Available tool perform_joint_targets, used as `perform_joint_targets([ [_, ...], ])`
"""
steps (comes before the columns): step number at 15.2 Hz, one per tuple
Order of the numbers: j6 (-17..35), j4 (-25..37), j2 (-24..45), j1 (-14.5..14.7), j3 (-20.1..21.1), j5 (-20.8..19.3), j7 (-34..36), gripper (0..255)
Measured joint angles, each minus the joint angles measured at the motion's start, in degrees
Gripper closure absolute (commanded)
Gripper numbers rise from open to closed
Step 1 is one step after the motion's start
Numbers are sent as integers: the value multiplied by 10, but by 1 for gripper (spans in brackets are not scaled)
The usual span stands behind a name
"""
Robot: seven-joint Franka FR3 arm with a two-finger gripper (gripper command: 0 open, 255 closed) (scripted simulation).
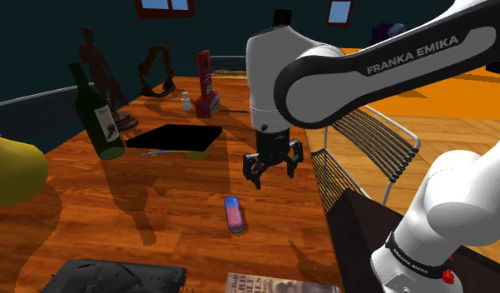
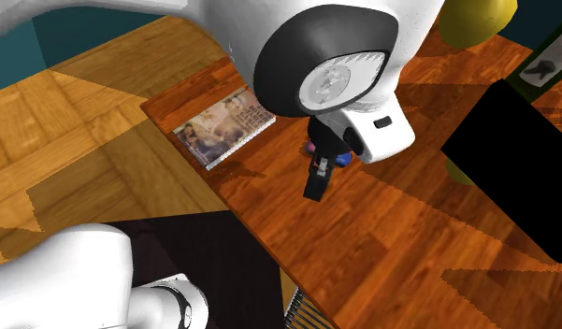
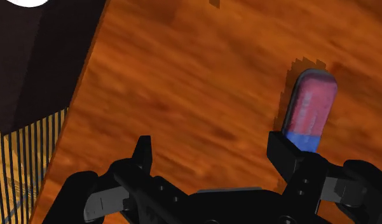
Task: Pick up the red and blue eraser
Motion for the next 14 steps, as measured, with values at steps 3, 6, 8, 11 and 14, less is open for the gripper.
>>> perform_joint_targets([
  [3, 36, 33, 62, -9, 44, -13, 72, 0],
  [6, 65, 73, 128, -20, 83, -44, 148, 0],
  [8, 77, 108, 179, -28, 105, -77, 203, 0],
  [11, 97, 116, 210, -28, 116, -98, 237, 0],
  [14, 119, 105, 224, -28, 119, -107, 248, 0],
])
